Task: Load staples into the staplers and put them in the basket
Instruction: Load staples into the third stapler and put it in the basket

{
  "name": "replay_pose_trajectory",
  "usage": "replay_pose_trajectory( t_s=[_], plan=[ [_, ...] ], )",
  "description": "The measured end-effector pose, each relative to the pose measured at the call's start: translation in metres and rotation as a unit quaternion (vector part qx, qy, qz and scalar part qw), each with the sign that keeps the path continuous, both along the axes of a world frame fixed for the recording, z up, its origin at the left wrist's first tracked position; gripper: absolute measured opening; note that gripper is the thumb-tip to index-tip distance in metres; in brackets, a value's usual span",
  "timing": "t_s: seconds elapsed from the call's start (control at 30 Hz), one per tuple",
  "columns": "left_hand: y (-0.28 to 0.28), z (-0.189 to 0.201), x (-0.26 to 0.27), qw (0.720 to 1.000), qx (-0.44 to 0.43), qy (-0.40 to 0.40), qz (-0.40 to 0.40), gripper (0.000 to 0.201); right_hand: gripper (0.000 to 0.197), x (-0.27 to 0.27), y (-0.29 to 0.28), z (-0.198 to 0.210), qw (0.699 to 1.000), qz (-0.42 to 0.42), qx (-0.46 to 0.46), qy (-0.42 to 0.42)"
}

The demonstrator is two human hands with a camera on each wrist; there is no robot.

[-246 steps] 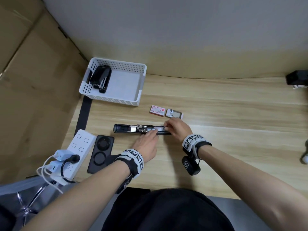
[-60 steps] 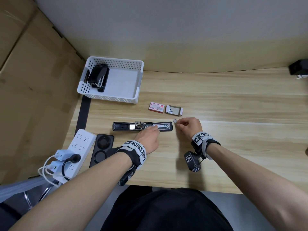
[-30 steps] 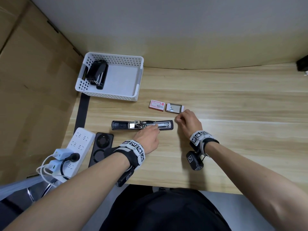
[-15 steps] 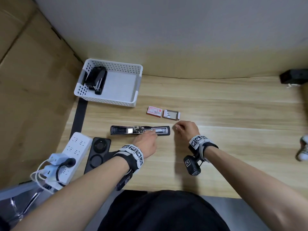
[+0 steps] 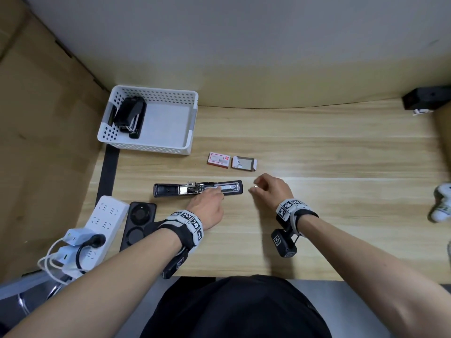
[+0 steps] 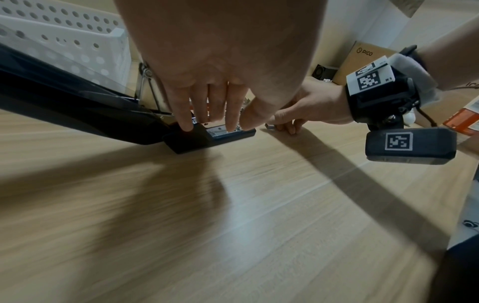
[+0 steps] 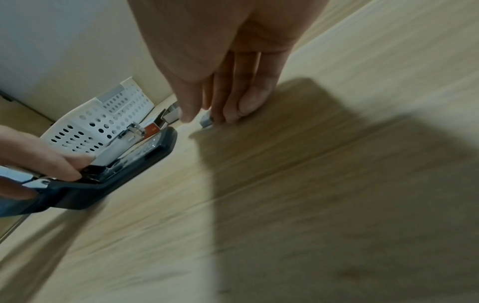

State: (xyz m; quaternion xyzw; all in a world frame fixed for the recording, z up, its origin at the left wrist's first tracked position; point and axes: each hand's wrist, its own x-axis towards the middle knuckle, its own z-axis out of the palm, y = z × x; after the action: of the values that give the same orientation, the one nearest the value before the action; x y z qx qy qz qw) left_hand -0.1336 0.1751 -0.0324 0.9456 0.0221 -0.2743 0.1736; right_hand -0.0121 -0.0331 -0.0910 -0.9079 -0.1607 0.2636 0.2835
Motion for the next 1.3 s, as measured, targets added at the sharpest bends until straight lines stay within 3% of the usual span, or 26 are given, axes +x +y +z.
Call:
replay_pose_trajectory(
  t_s=[0.43, 0.6, 0.83, 1.3],
  plan=[
    [0.0, -0.001, 0.0, 1.0, 0.004, 0.001, 0.006, 0.036, 0.008, -0.005, 0.012, 0.014, 1.0, 0.004, 0.009, -0.024],
    [0.0, -0.004, -0.001, 1.0, 0.003, -0.004, 0.017, 0.037, 0.011, -0.003, 0.04, 0.03, 0.991, 0.106, 0.067, -0.049],
    [0.002, -0.005, -0.002, 1.0, -0.008, -0.005, 0.019, 0.037, 0.014, 0.0, 0.057, 0.034, 0.977, 0.201, 0.003, -0.069],
    [0.003, 0.0, -0.001, 1.0, -0.011, -0.02, 0.015, 0.037, 0.017, 0.006, 0.063, 0.037, 0.972, 0.218, -0.044, -0.075]
  ],
)
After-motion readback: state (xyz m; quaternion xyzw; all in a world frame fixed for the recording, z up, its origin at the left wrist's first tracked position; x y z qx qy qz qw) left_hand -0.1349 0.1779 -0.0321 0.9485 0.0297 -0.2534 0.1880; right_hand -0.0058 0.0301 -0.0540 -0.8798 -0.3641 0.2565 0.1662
